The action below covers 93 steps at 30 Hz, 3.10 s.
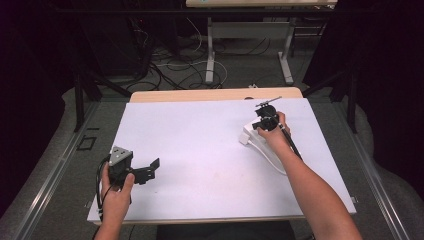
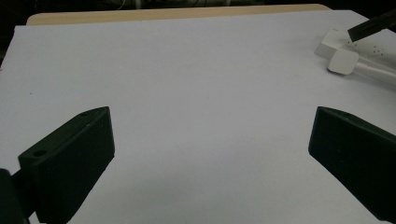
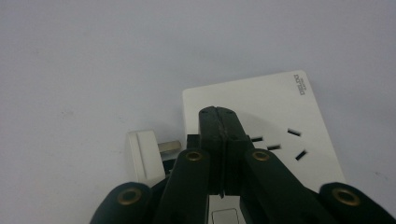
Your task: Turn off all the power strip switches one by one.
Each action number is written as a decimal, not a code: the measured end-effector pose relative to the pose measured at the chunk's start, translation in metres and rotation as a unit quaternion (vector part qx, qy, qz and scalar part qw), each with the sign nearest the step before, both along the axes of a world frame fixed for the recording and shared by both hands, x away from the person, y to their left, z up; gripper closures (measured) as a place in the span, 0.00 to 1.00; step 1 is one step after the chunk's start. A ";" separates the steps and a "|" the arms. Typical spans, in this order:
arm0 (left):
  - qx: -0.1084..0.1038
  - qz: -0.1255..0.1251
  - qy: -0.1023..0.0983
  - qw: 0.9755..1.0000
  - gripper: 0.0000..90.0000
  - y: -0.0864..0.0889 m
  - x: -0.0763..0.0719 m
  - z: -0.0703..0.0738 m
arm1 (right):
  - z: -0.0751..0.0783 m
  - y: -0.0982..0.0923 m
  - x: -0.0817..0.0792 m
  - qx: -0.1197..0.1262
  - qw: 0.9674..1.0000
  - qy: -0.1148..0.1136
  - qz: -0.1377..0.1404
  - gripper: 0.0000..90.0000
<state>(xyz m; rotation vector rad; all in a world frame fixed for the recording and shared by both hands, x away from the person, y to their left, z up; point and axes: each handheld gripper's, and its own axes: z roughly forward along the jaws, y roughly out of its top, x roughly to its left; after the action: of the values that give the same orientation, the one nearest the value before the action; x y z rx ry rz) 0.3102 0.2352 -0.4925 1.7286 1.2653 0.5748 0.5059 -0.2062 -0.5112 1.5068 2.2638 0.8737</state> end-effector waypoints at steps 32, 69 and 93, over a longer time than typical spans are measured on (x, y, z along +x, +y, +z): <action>0.004 -0.003 0.000 1.000 0.00 -0.001 -0.002 0.000 | -0.009 0.004 0.003 -0.011 1.000 0.002 0.006 1.00; 0.003 -0.002 0.001 1.000 0.00 -0.001 0.000 -0.001 | 0.008 0.002 -0.011 -0.006 0.999 -0.021 0.023 1.00; 0.004 0.000 0.007 1.000 0.00 -0.003 0.001 -0.004 | 0.024 -0.027 -0.081 0.028 0.995 -0.042 0.083 0.63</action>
<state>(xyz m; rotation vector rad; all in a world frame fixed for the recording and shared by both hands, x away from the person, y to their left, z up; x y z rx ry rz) 0.3110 0.2320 -0.4968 1.7436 1.2741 0.5689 0.4245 -0.2329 -0.4872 1.2909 2.3468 1.0358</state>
